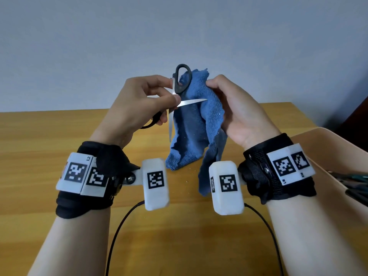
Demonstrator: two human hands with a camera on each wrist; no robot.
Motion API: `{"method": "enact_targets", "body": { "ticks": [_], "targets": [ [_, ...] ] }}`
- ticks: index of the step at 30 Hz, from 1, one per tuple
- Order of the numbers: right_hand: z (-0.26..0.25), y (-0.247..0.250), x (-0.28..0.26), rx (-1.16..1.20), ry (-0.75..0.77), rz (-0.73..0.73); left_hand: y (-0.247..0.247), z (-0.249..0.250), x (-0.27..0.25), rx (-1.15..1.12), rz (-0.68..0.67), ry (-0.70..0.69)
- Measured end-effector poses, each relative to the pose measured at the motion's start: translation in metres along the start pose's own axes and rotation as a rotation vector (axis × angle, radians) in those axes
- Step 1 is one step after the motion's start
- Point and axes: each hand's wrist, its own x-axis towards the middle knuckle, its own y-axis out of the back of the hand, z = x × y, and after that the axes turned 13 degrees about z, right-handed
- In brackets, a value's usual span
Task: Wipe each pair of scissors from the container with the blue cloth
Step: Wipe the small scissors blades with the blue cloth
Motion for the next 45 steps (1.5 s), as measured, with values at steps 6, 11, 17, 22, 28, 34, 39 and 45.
{"method": "enact_targets", "body": {
  "ticks": [6,11,17,22,28,34,39,45],
  "targets": [
    [0.0,0.001,-0.003,-0.128,0.069,-0.016,0.0,-0.002,0.001,0.071,-0.023,0.016],
    [0.001,0.002,-0.004,-0.232,0.117,-0.056,0.001,-0.002,0.001,0.121,-0.057,-0.001],
    [0.003,0.0,-0.003,-0.287,0.153,-0.067,-0.005,0.003,-0.001,0.111,-0.027,-0.037],
    [0.009,0.002,-0.003,-0.352,0.259,-0.163,-0.01,0.003,-0.002,0.13,0.006,-0.053],
    [0.013,0.0,-0.002,-0.339,0.284,-0.122,-0.009,0.004,-0.001,0.164,0.015,-0.07],
    [0.01,0.002,-0.004,-0.424,0.298,-0.135,-0.008,0.002,-0.001,0.185,0.001,-0.039],
    [0.013,0.0,-0.003,-0.498,0.291,-0.133,-0.007,0.002,-0.002,0.207,-0.02,-0.032],
    [0.012,0.001,-0.003,-0.506,0.285,-0.155,-0.007,0.0,0.001,0.201,-0.016,-0.023]
  ]
}}
